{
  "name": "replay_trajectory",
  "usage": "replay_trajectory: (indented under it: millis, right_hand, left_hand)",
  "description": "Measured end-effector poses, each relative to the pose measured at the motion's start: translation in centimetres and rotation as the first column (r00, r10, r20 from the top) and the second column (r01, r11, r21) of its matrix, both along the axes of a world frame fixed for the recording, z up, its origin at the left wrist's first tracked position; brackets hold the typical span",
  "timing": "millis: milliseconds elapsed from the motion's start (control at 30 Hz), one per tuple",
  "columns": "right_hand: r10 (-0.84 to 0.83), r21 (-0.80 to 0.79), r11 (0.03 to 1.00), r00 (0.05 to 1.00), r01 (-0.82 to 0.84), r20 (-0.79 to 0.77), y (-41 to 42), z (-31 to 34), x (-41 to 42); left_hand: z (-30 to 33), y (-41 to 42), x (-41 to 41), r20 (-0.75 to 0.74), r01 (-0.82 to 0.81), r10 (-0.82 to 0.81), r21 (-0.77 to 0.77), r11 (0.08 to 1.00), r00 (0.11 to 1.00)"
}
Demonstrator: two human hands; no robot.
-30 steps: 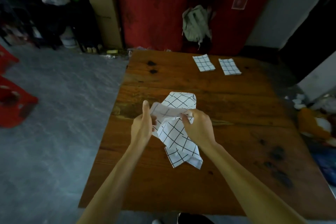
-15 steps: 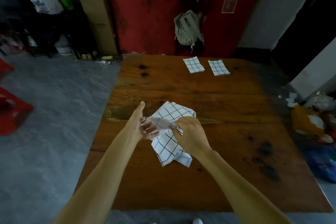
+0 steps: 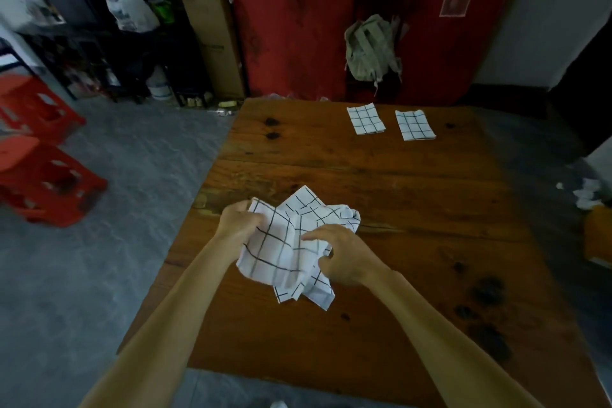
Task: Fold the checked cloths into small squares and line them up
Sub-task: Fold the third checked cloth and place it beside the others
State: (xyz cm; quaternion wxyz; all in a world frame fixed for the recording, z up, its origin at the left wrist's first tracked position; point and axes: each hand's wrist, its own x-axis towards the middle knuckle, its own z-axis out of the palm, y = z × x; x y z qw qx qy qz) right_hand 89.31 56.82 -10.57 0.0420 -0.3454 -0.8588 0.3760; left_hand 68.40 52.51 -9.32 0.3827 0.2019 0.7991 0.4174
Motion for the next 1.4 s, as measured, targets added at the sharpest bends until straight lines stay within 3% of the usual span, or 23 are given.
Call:
replay_trajectory:
  millis: [100, 167, 267, 367, 467, 567, 700, 867, 967, 1067, 1200, 1400]
  right_hand:
    - [-0.073, 0.037, 0.996, 0.993, 0.076, -0.093, 1.9, 1.4, -0.7]
    - [-0.066, 0.124, 0.989, 0.991, 0.081, -0.121, 3.3, 2.6, -2.0]
    - [0.048, 0.239, 0.971, 0.987, -0.011, -0.153, 4.8, 5.0, -4.5]
    - [0.218, 0.37, 0.914, 0.971, -0.168, -0.096, 5.1, 8.2, -7.4]
    - [0.364, 0.477, 0.807, 0.929, -0.348, 0.061, 5.0, 10.7, -10.2]
    - [0.375, 0.52, 0.729, 0.895, -0.445, 0.24, 5.3, 11.6, -12.0]
    - [0.274, 0.589, 0.667, 0.886, -0.456, 0.375, 6.3, 11.8, -12.1]
    - [0.057, 0.668, 0.718, 0.973, -0.197, 0.225, 8.7, 12.6, -9.1]
    - [-0.026, 0.701, 0.691, 0.963, -0.177, 0.269, 10.9, 13.2, -5.5]
    - [-0.116, 0.647, 0.743, 0.92, -0.17, 0.374, 12.8, 14.0, -0.9]
    - [-0.291, 0.582, 0.807, 0.924, 0.099, 0.247, 14.7, 14.7, 5.4]
    - [-0.52, 0.661, 0.603, 0.848, 0.447, -0.1, 16.1, 16.2, 12.7]
  left_hand:
    - [2.0, 0.0, -0.4, -0.264, 0.271, -0.237, 0.103, 0.957, 0.935]
    - [3.3, -0.1, -1.2, -0.447, 0.441, -0.363, 0.08, 0.894, 0.818]
    - [4.9, -0.6, -2.2, -0.567, 0.583, -0.47, 0.023, 0.812, 0.676]
    - [6.4, -1.4, -3.1, -0.677, 0.64, -0.504, -0.062, 0.766, 0.537]
    - [7.8, -2.2, -3.9, -0.751, 0.705, -0.508, -0.08, 0.704, 0.422]
    - [9.0, -3.2, -5.2, -0.787, 0.66, -0.452, -0.076, 0.747, 0.42]
    - [8.9, -3.9, -7.7, -0.834, 0.554, -0.388, -0.123, 0.823, 0.392]
    - [7.9, -1.3, -7.7, -0.807, 0.453, -0.44, -0.246, 0.857, 0.393]
    - [8.8, 2.1, -5.4, -0.877, 0.475, -0.336, -0.146, 0.868, 0.345]
    - [10.6, 5.5, -2.0, -0.91, 0.567, -0.237, -0.003, 0.824, 0.34]
    - [12.2, 9.5, 2.9, -0.947, 0.659, -0.164, 0.063, 0.749, 0.277]
    - [15.1, 14.3, 8.9, -0.99, 0.753, -0.042, 0.072, 0.654, 0.132]
